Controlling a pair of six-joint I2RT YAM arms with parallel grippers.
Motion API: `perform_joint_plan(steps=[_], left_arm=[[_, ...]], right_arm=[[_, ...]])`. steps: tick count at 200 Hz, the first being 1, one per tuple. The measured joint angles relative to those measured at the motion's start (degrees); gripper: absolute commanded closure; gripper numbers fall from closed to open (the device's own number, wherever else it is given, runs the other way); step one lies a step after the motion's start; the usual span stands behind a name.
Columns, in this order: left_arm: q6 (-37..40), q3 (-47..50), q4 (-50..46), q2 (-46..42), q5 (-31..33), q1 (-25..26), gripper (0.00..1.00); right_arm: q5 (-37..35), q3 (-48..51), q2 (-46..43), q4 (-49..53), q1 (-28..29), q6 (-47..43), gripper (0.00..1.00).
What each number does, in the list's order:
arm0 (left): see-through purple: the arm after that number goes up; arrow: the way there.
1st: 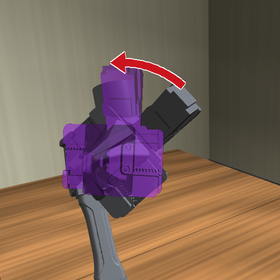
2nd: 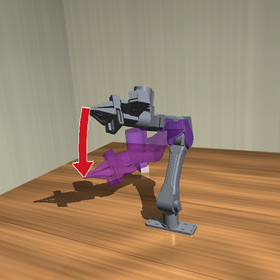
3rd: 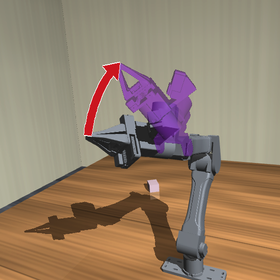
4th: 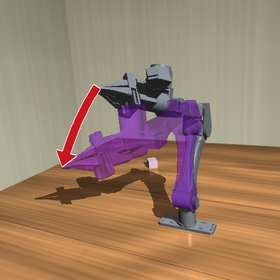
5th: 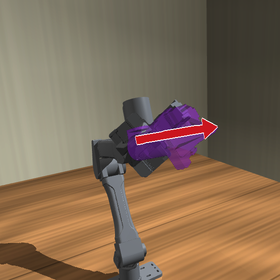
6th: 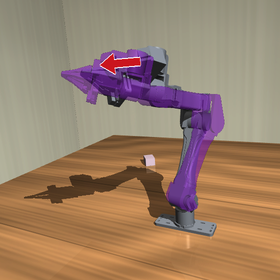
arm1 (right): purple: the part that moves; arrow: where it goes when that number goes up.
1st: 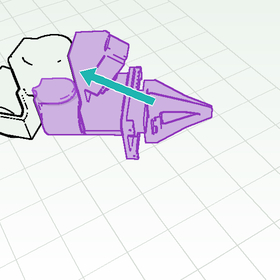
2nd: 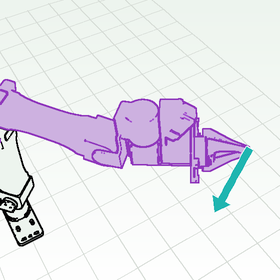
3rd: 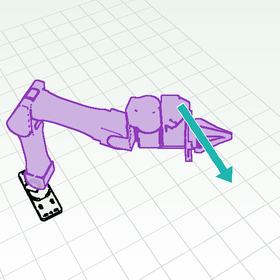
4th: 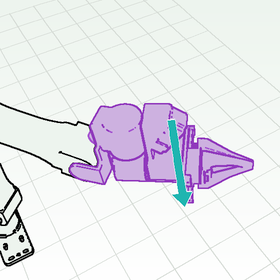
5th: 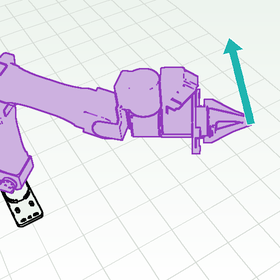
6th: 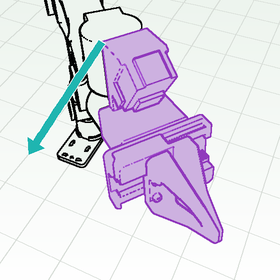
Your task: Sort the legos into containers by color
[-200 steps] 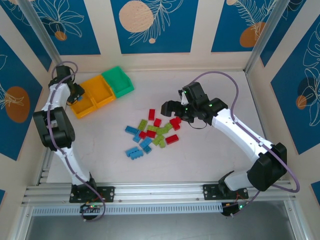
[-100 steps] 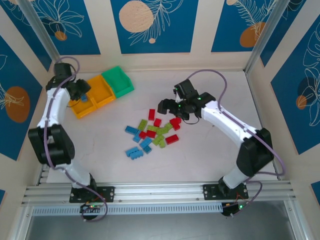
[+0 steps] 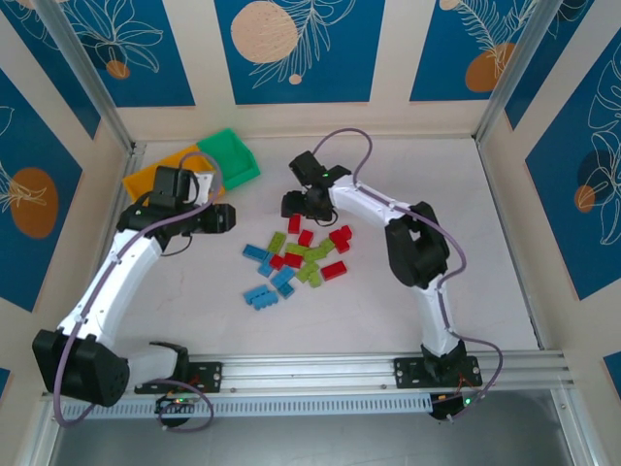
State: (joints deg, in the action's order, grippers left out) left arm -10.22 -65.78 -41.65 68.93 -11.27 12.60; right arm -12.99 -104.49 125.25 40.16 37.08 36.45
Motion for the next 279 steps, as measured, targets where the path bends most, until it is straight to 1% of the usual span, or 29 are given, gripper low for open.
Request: perform_joint_plan(steps=[11, 19, 30, 57, 68, 88, 103, 125, 151, 166, 178, 198, 228, 271, 279], left_arm=[[1.25, 0.66, 0.02, -1.03, 0.46, 0.00, 0.37], [2.29, 0.96, 0.02, -1.75, 0.96, 0.00, 0.35], [3.15, 1.31, 0.17, -2.47, 1.62, 0.00, 0.31], [4.83, 2.36, 0.96, -3.23, 4.79, 0.00, 0.15], [5.16, 3.15, 1.95, -3.26, 6.62, 0.00, 0.11], [4.79, 5.09, 3.76, -3.26, 10.25, 0.00, 0.06], [4.46, 6.03, 4.90, -3.26, 12.50, 0.00, 0.04], [3.61, 6.27, 6.51, -3.23, 15.34, -0.13, 0.03], [0.42, 6.23, 6.73, -2.93, 19.10, -0.83, 0.03], [-2.05, 6.16, 6.69, -2.64, 20.22, -1.57, 0.03], [-4.31, 6.16, 6.69, -2.64, 20.61, -2.05, 0.03], [-7.45, 6.16, 6.71, -2.73, 20.52, -2.36, 0.03], [-10.36, 6.16, 6.73, -2.89, 19.63, -2.36, 0.03], [-11.37, 6.21, 6.71, -2.89, 18.82, -2.36, 0.03], [-11.69, 6.36, 6.75, -2.89, 18.71, -2.36, 0.03]], right_arm=[[-1.01, -2.10, 2.49, 0.26, 0.57, -0.61, 0.22], [-1.60, -3.48, 4.20, 0.39, 0.96, -1.38, 0.26], [-2.19, -5.14, 6.16, 0.79, 1.44, -2.03, 0.34], [-3.58, -6.99, 8.83, 1.73, 2.19, -3.63, 0.50], [-3.82, -6.99, 9.01, 2.21, 2.29, -3.89, 0.60], [-4.28, -7.15, 8.90, 2.62, 2.34, -4.07, 0.71], [-4.39, -7.15, 8.55, 2.47, 2.32, -4.13, 0.75], [-3.43, -5.49, 5.75, -1.14, 2.27, -5.38, 0.76], [-0.50, -4.04, 0.37, -9.51, 2.16, -8.70, 0.76], [1.38, -5.51, -0.55, -15.82, 2.10, -11.19, 0.76], [2.73, -8.24, 0.63, -20.09, 1.86, -12.59, 0.76], [4.33, -15.89, 6.29, -26.80, 1.73, -14.62, 0.76], [5.38, -28.30, 18.95, -35.23, 1.53, -17.64, 0.76], [5.79, -46.51, 38.10, -44.22, 1.55, -23.69, 0.76], [5.77, -49.96, 41.20, -45.77, 1.57, -25.00, 0.74]])
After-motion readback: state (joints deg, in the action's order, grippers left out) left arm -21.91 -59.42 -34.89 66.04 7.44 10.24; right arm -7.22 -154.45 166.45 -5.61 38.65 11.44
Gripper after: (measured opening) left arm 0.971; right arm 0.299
